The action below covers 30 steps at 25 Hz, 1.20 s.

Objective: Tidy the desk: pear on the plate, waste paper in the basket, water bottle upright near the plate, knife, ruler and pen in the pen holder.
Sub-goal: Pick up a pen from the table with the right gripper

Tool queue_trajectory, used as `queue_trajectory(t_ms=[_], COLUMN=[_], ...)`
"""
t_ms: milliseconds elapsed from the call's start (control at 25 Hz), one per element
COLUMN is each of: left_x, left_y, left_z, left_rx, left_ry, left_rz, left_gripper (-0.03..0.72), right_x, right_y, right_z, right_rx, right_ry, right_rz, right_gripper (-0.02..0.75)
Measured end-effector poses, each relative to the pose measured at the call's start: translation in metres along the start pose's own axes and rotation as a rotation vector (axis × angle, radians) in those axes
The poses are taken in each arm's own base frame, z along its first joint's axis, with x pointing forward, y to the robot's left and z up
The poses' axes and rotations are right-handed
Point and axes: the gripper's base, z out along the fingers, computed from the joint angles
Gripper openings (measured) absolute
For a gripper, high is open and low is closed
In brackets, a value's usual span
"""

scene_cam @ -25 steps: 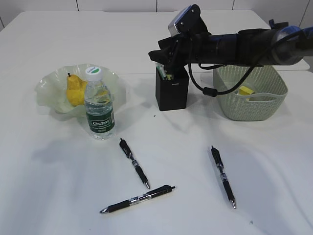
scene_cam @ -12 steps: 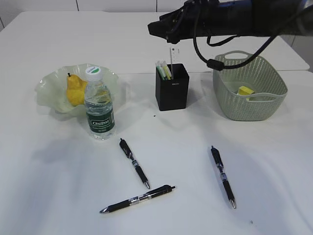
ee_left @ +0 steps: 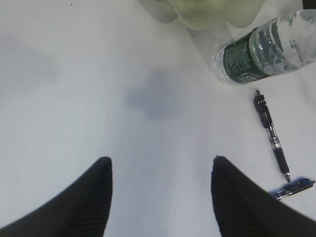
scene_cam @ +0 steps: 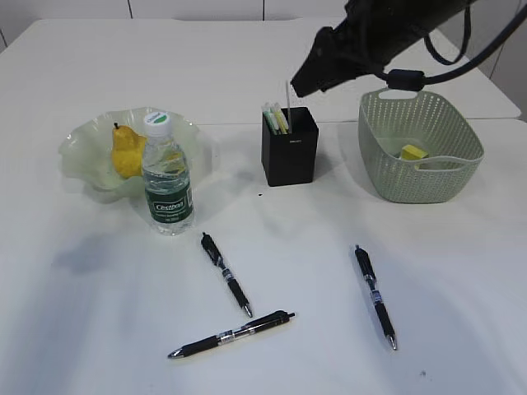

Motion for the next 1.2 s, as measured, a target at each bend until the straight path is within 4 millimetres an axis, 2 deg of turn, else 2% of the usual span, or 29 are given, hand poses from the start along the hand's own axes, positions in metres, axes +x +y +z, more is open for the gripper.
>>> queue_trajectory(t_ms=[240,400,560,720,840,1200], left_x=[0.0,0.0,0.0,0.0,0.0,0.0], left_y=[0.0,0.0,0.0,0.0,0.0,0.0], left_z=[0.0,0.0,0.0,0.0,0.0,0.0], left_rx=[0.0,0.0,0.0,0.0,0.0,0.0], left_ry=[0.0,0.0,0.0,0.0,0.0,0.0], left_rz=[0.0,0.0,0.0,0.0,0.0,0.0], left_gripper=[0.447,0.447,0.447,0.447,0.447,0.447], right_x=[0.026,0.035,0.057,0.086,0.097,0.109], right_y=[-0.003,0.0,0.001,-0.004,-0.007,-0.017], right_z=[-0.001,0.005,0.018,0.04,0.051,0.077], right_rx=[0.17,0.24,0.241,0.235,0.244,0.283], right_ry=[0.31,0.377,0.458,0.557,0.586,0.592], right_rz=[0.193,0.303,0.382,0.443,0.494,0.588], right_gripper=[0.377,0.377,0.377,0.378,0.378,0.377])
